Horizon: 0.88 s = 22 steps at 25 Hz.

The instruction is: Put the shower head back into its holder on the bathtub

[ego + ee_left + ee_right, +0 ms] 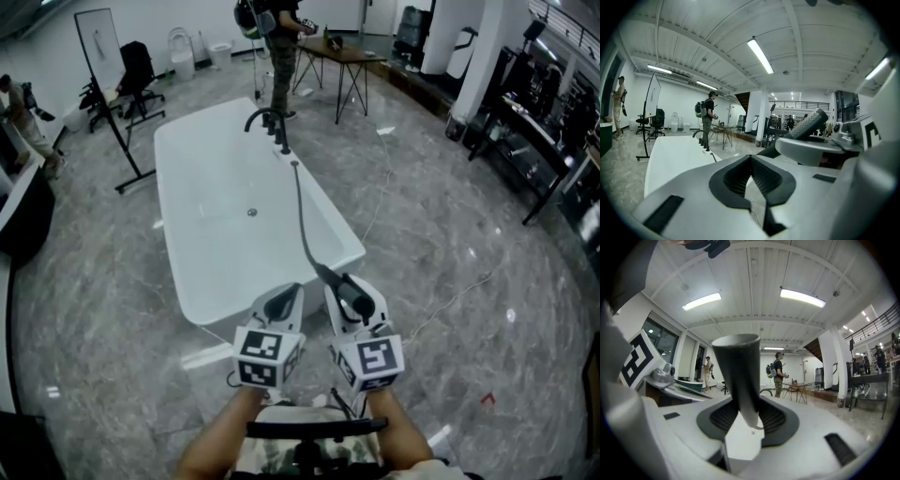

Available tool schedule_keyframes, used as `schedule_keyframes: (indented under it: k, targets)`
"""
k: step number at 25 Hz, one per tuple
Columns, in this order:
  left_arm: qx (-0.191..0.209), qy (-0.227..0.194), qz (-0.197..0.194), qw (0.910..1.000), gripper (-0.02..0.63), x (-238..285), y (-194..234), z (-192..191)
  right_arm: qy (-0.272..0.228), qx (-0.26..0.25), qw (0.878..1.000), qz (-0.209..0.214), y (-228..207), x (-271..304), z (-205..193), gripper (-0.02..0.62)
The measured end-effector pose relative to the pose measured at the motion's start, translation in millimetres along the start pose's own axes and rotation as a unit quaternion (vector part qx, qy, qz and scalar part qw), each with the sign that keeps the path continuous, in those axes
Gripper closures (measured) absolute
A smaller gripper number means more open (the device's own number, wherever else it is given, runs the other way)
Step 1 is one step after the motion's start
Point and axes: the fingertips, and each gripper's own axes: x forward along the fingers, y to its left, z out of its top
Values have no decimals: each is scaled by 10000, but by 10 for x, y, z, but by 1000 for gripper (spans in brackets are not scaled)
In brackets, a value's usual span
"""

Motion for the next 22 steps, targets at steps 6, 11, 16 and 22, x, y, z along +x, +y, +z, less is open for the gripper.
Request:
schedule_keyframes:
  k: [6, 11, 16, 22]
  targets:
    - [13, -19, 186, 9998, 599, 123, 11, 35, -122, -132, 9997, 157, -181, 102, 99, 449]
    - [9, -7, 226, 9997, 599, 266, 158, 91, -236, -223, 9993, 162, -255, 270, 238, 449]
    - [25, -50, 110, 9999, 598, 612, 404, 243, -325, -307, 9989, 141, -370, 613, 362, 449]
    - [47, -87, 27, 9999, 598, 984, 895, 430, -390, -493, 9980, 78, -465, 1217, 538, 449]
